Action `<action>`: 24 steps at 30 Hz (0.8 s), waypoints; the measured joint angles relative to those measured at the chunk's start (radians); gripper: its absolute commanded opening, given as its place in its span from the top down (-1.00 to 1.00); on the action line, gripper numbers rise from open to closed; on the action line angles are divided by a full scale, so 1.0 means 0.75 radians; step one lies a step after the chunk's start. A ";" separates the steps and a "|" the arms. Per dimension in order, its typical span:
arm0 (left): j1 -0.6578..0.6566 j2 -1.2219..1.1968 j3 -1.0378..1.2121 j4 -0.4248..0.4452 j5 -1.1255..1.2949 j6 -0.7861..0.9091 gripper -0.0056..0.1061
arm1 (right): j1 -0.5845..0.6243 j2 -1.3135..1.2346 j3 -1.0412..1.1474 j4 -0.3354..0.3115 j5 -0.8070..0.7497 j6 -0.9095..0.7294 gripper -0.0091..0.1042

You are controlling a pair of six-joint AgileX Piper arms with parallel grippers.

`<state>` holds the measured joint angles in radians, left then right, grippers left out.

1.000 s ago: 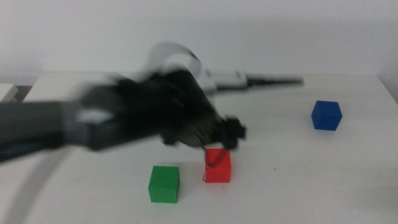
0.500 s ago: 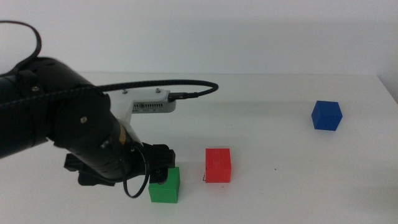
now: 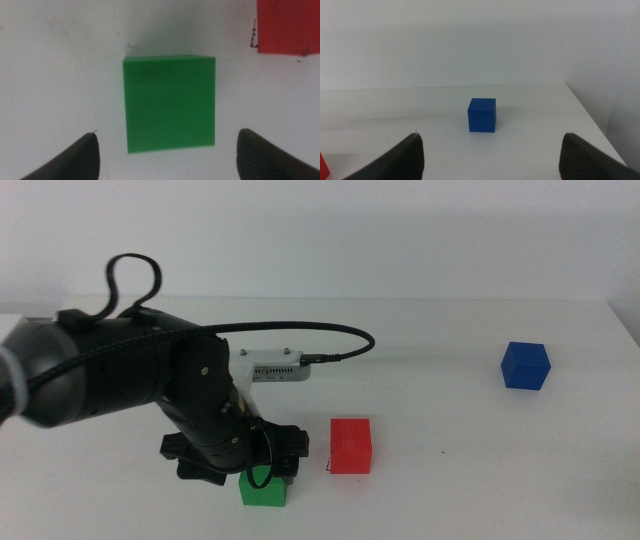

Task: Stack red cubes first, then green, then blue cubes in a specific spot.

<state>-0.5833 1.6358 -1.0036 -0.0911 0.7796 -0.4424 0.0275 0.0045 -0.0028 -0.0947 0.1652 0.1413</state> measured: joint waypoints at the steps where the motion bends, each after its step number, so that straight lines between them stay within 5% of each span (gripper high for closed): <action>1: 0.000 0.011 -0.004 0.000 -0.004 0.008 -0.78 | 0.000 0.000 0.000 0.000 0.000 0.000 -0.80; 12: -0.004 0.138 -0.030 0.005 -0.100 0.011 -0.78 | 0.000 0.000 0.000 0.000 0.000 0.000 -0.80; 16: -0.004 0.182 -0.030 0.020 -0.117 0.021 -0.62 | 0.000 0.000 0.000 0.000 0.000 0.000 -0.80; 19: -0.004 0.195 -0.030 0.046 -0.130 0.023 -0.28 | 0.000 0.000 0.000 0.000 0.000 0.000 -0.80; 24: -0.004 0.191 -0.032 0.081 -0.119 -0.021 0.58 | 0.000 0.000 0.000 0.000 0.000 0.000 -0.80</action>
<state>-0.5865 1.7792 -1.0278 -0.0302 0.6901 -0.4582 0.0275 0.0045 -0.0028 -0.0947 0.1652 0.1413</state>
